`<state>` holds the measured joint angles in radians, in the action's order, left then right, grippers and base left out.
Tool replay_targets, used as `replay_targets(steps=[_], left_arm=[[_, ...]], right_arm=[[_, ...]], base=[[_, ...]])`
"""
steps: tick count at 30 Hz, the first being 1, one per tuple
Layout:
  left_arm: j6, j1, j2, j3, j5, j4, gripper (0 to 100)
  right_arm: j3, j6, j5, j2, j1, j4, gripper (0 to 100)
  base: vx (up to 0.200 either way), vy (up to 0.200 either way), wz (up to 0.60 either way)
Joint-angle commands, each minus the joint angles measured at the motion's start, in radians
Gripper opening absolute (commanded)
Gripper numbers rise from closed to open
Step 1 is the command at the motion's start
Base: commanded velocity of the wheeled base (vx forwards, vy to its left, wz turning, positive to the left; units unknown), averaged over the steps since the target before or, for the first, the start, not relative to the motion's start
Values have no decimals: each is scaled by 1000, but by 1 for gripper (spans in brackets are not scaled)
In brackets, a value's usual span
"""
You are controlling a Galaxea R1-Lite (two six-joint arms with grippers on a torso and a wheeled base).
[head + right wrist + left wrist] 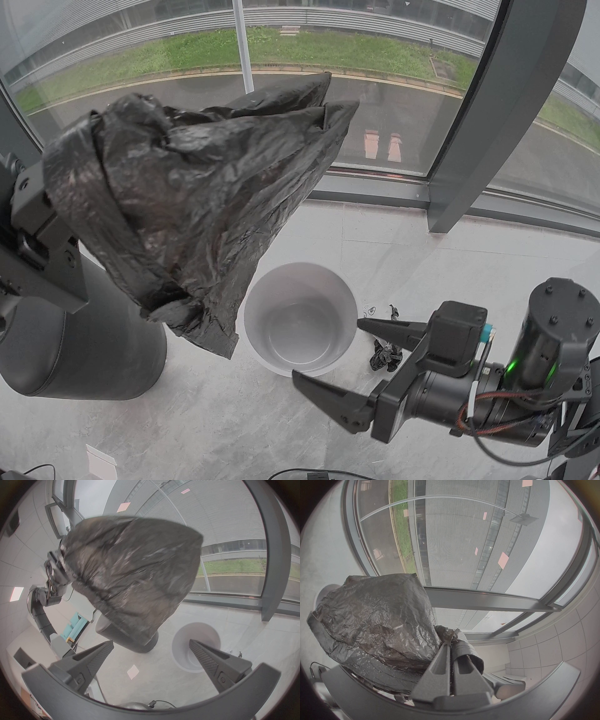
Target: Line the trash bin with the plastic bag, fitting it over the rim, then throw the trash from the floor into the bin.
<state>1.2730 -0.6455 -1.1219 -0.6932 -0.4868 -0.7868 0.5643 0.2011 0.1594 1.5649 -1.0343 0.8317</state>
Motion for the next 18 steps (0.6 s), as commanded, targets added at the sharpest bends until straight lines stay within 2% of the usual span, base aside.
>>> replay_targets(steps=[1,9,13,18], left_arm=[[-29,-59,-125,-6,45,-66,0],[-29,-83,-153,-26,65,-106,0],[-29,-83,-151,-35,65,-106,0],[-29,-85,-150,-62,65,-103,0]], right_arm=[[0,1,11,72,-70,15,100],[-10,23,29,116,-109,17,100],[-10,24,83,172,-113,41,100],[-15,12,146,287,-78,181,100]], base=[[0,0,0],[0,0,0],[0,0,0],[0,0,0]])
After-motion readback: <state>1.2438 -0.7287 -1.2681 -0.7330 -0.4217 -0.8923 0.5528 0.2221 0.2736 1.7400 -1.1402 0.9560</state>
